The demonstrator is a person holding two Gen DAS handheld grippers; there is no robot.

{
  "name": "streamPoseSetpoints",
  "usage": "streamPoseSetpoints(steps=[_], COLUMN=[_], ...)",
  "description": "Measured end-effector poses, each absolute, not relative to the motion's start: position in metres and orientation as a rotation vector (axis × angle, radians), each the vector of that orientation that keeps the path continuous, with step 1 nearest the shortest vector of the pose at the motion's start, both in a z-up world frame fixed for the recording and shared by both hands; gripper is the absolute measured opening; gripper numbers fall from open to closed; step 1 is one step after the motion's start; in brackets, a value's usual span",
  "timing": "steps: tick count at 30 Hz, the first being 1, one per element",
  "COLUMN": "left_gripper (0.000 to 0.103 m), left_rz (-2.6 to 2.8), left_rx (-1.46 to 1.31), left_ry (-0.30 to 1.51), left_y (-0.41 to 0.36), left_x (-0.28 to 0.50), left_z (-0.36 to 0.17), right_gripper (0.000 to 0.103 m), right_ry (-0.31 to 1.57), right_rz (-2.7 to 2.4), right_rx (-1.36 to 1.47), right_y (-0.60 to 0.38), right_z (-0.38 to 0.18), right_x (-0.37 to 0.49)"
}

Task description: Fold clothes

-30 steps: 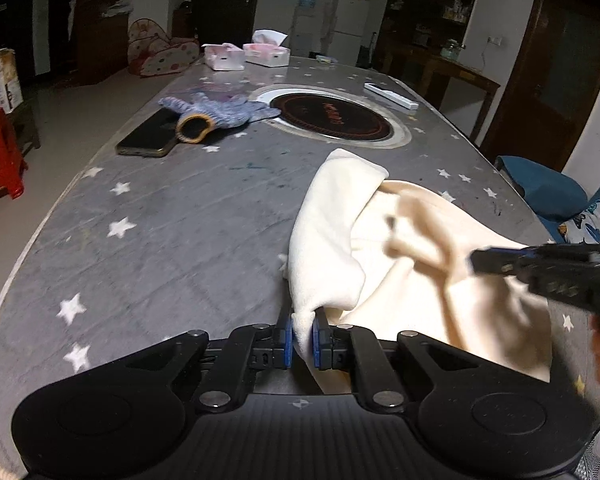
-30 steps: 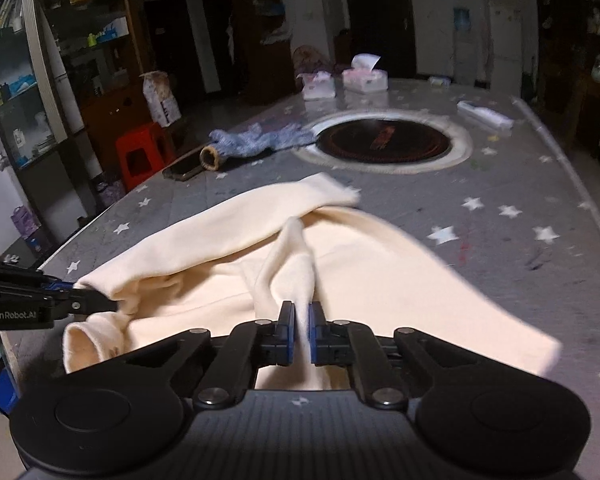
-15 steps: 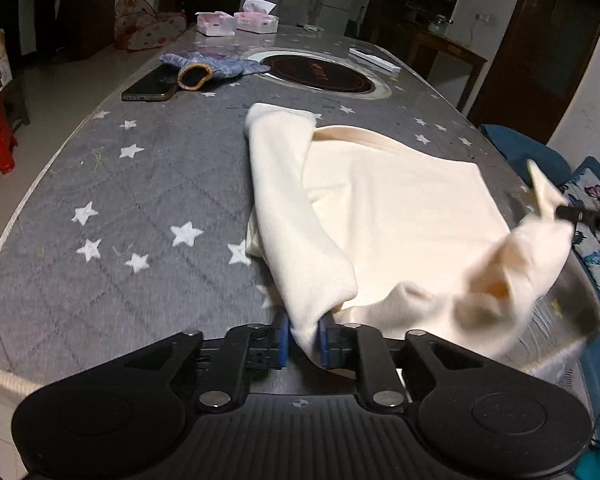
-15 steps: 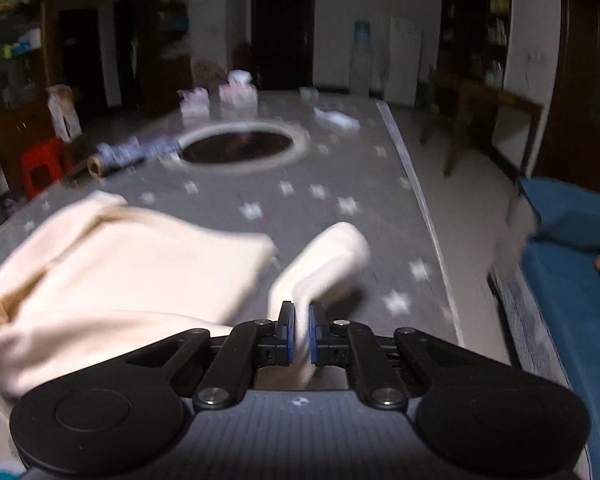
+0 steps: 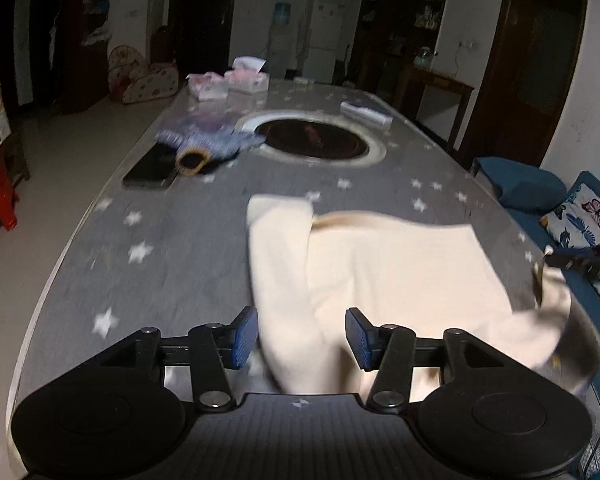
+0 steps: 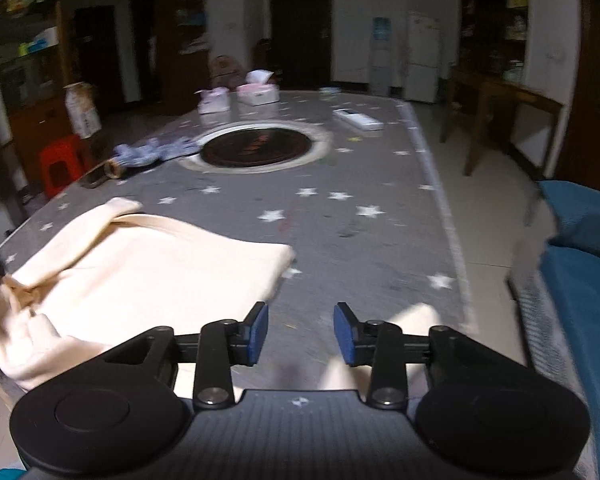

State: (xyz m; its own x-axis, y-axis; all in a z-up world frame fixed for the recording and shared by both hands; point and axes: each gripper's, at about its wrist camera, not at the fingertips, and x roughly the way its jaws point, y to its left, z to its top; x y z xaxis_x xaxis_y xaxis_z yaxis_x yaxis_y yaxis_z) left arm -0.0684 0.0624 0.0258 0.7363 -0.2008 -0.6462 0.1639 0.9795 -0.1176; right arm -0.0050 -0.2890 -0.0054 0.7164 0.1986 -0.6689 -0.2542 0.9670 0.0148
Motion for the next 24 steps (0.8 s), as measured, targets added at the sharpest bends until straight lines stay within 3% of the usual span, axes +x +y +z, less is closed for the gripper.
streamPoseSetpoints(steps=[13, 14, 15, 16, 19, 24], left_gripper=[0.054, 0.05, 0.033, 0.023, 0.011, 0.008], left_rz=[-0.085, -0.087, -0.096, -0.106, -0.103, -0.007], left_rx=[-0.014, -0.02, -0.029, -0.042, -0.071, -0.082], left_ry=[0.814, 0.824, 0.832, 0.839, 0.812, 0.75], left_y=[0.064, 0.065, 0.067, 0.068, 0.075, 0.092], left_x=[0.05, 0.054, 0.057, 0.059, 0.053, 0.027], left_z=[-0.019, -0.023, -0.027, -0.029, -0.026, -0.009], right_gripper=[0.037, 0.037, 0.037, 0.037, 0.037, 0.036], right_ry=[0.819, 0.824, 0.829, 0.834, 0.846, 0.845], right_rz=[0.32, 0.32, 0.321, 0.323, 0.325, 0.321], right_rx=[-0.053, -0.052, -0.05, -0.048, -0.048, -0.054], right_y=[-0.26, -0.259, -0.259, -0.258, -0.255, -0.251], right_z=[-0.035, -0.036, -0.038, -0.039, -0.044, -0.049], right_x=[0.068, 0.071, 0.076, 0.08, 0.089, 0.093])
